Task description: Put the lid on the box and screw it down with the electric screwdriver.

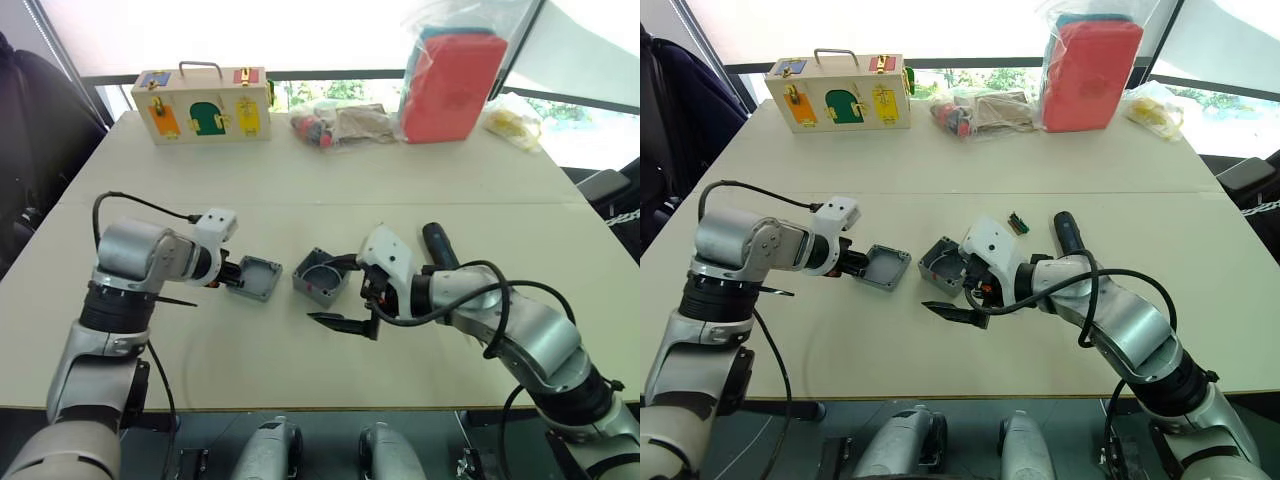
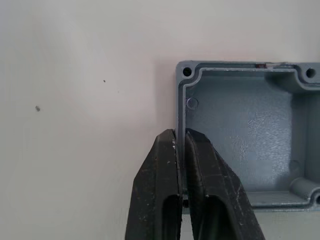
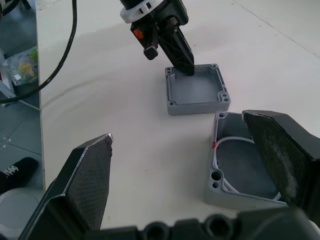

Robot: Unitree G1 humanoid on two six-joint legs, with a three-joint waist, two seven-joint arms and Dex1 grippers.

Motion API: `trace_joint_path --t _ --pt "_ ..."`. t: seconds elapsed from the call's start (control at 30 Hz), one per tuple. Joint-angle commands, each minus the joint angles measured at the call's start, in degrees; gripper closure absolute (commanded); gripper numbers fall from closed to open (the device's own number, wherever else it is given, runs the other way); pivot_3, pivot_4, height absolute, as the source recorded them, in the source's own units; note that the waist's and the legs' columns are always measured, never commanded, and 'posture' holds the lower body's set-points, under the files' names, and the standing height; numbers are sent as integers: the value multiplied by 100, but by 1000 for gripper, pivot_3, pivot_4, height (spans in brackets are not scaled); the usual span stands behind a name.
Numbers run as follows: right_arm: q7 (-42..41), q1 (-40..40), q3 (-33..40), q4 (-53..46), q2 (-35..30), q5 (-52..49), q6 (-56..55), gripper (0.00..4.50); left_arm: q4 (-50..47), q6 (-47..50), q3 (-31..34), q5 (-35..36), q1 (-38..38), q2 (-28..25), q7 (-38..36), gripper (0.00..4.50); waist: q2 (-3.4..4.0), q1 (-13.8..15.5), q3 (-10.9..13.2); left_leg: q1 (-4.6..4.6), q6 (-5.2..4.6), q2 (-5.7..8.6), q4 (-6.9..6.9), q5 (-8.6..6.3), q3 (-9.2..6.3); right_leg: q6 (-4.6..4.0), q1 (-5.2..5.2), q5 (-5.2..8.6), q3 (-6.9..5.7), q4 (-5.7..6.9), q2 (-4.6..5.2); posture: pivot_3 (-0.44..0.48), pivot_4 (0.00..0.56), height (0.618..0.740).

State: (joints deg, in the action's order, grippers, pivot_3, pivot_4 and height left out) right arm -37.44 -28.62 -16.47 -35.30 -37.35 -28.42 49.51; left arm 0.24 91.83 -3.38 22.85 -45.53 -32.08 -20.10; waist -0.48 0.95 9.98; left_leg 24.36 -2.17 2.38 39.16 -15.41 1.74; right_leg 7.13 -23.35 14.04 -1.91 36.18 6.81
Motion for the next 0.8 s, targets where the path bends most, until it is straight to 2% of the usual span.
trace_joint_path --t 0.03,0.13,0.2,0.27,0.33,0.5,0.6,0.8 --pt "-7 57 466 -19 117 -264 82 0 -90 -223 108 -174 177 98 155 4387 0 3 -1 0 0 1 0 0 -1 0 1 0 0 0 1 0 150 740" --pt "254 -84 1172 360 641 -993 589 0 -389 -824 719 -149 233 30 114 4387 -1 -22 0 0 3 1 -1 1 -3 -2 -2 -1 1 1 1 0 150 740" --pt "608 -318 1619 681 1058 -1328 918 0 -631 -1610 1101 -129 339 -20 35 4387 -4 -29 2 6 8 -1 -7 3 -4 -3 -14 -2 2 1 2 0 150 740" --pt "1026 -673 2015 1180 1448 -1514 1191 0 -892 -2572 1500 -41 417 101 -54 4387 -5 -36 3 14 13 -1 -13 4 -3 -5 -25 -2 4 -2 3 0 150 740" --pt "1503 -1161 2357 1825 1914 -1665 1460 0 -1067 -3077 1871 133 430 273 -95 4387 -4 -39 2 17 16 -1 -20 3 -2 -7 -30 -4 5 -7 7 0 150 740" --pt "1976 -2087 2663 3096 2642 -1701 1645 0 -1311 -3726 1833 152 465 627 -15 4387 -2 -32 1 15 21 2 -26 5 1 -14 -30 -8 4 -7 8 0 150 740" --pt "1997 -2381 2722 3595 2796 -1642 1575 0 -1341 -3944 1702 105 461 750 62 4387 -1 -50 2 15 20 4 -28 6 5 -13 -31 -8 5 -5 5 0 150 740" --pt "1943 -2494 2775 3685 2940 -1808 1637 0 -1437 -4108 1596 95 512 824 195 4387 0 -103 2 16 18 2 -31 7 6 -13 -31 -8 4 -2 -1 0 150 740"
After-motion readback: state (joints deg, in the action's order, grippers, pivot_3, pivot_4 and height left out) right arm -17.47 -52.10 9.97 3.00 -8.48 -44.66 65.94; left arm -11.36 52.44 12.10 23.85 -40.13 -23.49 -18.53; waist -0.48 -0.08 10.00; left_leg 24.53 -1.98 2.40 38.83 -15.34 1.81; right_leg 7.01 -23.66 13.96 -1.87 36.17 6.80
